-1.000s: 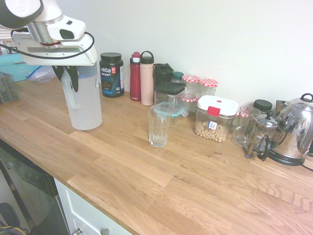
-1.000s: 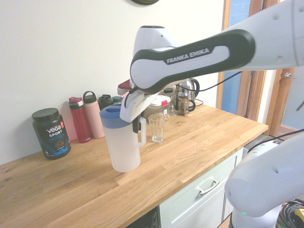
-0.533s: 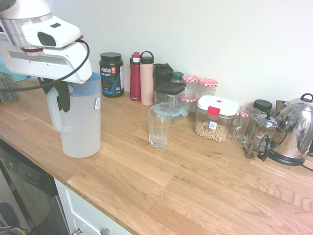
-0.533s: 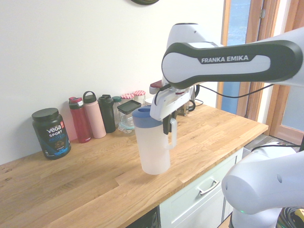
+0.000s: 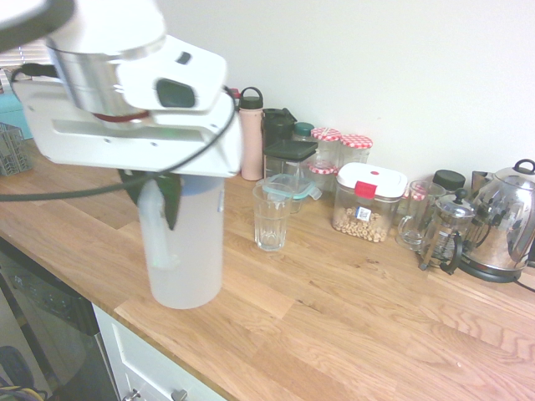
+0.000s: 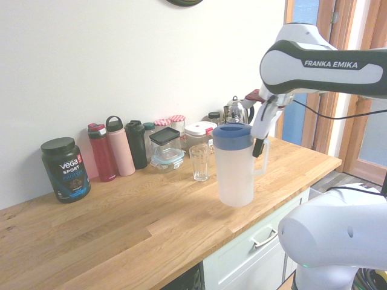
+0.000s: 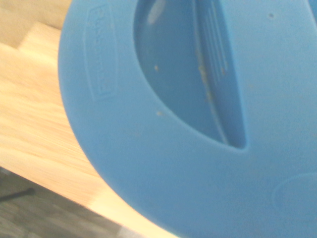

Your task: Pour me some water

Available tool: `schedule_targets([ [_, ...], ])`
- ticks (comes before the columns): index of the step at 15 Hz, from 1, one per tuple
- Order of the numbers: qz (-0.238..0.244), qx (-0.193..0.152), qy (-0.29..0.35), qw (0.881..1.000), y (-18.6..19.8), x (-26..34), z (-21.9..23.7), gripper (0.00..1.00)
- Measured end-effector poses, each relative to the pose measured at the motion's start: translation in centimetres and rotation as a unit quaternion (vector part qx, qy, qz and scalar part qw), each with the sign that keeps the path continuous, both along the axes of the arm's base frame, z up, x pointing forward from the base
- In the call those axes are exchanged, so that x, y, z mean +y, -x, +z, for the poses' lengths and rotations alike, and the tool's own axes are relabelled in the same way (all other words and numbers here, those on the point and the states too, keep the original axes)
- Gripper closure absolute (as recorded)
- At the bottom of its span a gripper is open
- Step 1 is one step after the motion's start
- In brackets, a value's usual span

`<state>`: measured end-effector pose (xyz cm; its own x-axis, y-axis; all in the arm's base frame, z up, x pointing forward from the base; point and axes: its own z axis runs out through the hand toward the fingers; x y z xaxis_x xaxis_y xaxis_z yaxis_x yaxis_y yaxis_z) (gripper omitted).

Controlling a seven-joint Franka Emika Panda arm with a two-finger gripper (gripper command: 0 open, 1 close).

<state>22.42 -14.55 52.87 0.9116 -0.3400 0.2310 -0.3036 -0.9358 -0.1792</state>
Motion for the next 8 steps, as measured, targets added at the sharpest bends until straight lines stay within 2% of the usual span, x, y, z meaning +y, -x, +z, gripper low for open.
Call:
schedule_targets([
  [4,0.099,0.008,0.009,0.995,-2.8,-8.8,1.2,1.0],
  [8,0.14,0.035,0.058,0.988,-9.8,-11.7,3.4,1.0],
])
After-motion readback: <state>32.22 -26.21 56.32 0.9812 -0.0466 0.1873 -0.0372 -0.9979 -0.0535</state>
